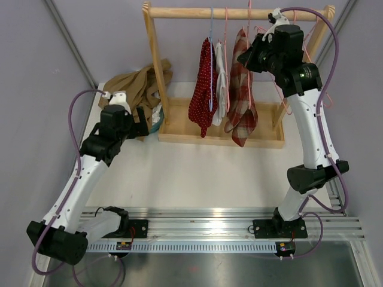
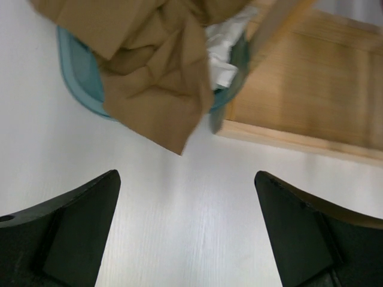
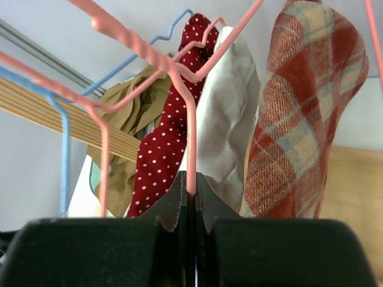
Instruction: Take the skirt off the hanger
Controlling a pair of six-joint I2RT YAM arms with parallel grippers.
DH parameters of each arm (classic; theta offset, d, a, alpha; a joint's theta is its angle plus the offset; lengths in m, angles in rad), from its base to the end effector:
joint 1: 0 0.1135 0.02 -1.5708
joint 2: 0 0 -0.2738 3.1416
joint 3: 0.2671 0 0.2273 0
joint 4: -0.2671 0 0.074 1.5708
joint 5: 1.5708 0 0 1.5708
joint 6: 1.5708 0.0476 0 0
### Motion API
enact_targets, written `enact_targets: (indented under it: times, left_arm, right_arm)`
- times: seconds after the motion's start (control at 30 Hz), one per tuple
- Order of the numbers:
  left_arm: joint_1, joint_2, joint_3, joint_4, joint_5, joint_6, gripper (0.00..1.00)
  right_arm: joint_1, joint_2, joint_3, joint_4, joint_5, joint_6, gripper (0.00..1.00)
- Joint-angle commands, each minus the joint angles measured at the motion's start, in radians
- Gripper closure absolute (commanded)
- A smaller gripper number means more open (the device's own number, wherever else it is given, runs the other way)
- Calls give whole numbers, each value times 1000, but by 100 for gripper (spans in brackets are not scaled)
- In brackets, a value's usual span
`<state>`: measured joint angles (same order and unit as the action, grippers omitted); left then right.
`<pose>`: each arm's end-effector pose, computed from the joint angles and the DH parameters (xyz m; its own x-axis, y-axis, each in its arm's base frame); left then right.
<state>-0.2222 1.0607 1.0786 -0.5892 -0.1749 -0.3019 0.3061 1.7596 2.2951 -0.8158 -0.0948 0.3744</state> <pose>0.2029 -0.0373 0.3510 -0.5257 -0.1814 -0.8311 -0.0859 0.9833 -0.1603 0.3285 0.1086 0.5123 -0.3869 0.2595 -0.8848 -0.2635 0.8885 0.3758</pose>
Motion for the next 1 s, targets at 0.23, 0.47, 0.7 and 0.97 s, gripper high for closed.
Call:
enact_targets:
  times: [0.23,0.47,0.7,0.97]
  left_arm:
    - [-570,-91,307,64,-57,110,1]
    - [-936,-56,245,250,-70,196,1]
    - [-1161,152,314,327,-179,265,1]
    - [-1256,263,333,492,-360,294,1]
  right_arm:
    - [2,-196,-11,47,66,-35,100]
    - [4,-386,-175,69,33,14,100]
    - [2,-489,-214,26,-13,87,100]
    - [4,-607,-283,-2,-46,139,100]
